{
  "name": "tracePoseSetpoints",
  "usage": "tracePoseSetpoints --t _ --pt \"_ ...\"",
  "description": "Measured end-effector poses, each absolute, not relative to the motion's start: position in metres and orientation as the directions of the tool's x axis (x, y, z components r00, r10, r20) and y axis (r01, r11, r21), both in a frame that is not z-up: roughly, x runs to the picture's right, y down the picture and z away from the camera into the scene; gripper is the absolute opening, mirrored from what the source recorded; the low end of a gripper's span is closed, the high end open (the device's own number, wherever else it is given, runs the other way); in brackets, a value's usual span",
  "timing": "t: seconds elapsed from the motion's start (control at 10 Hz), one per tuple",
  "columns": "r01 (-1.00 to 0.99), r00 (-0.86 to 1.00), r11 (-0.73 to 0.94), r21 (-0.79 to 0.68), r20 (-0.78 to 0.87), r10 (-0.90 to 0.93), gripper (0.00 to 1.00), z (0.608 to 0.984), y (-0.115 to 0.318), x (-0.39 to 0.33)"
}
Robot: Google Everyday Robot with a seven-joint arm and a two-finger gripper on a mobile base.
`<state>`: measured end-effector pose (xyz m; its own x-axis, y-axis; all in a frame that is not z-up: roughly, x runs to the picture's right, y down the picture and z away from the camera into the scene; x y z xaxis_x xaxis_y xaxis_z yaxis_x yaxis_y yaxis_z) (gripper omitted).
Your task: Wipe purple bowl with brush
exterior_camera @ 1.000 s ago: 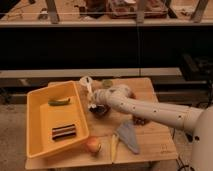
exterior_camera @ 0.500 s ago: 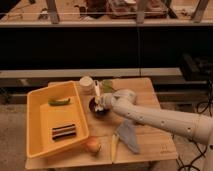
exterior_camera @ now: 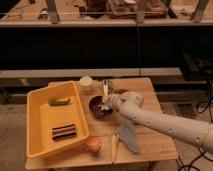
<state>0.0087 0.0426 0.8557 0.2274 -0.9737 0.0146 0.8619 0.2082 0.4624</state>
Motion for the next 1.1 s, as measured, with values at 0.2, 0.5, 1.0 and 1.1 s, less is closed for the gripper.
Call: tracePoseSetpoints --t 0.2,0.5,1.0,1.1 --pt "0.852 0.217 0.212 0.478 0.046 -0.975 0.00 0.858 0.034 -0.001" --pt "0.839 0.183 0.218 0.498 0.120 -0.976 0.00 0.861 0.024 -0.015" --pt "0.802 0.157 0.234 0.550 0.184 -0.970 0.00 0.877 0.024 -0.036" --pt "0.795 0.153 0.232 0.561 0.184 -0.971 0.00 0.882 0.025 -0.040"
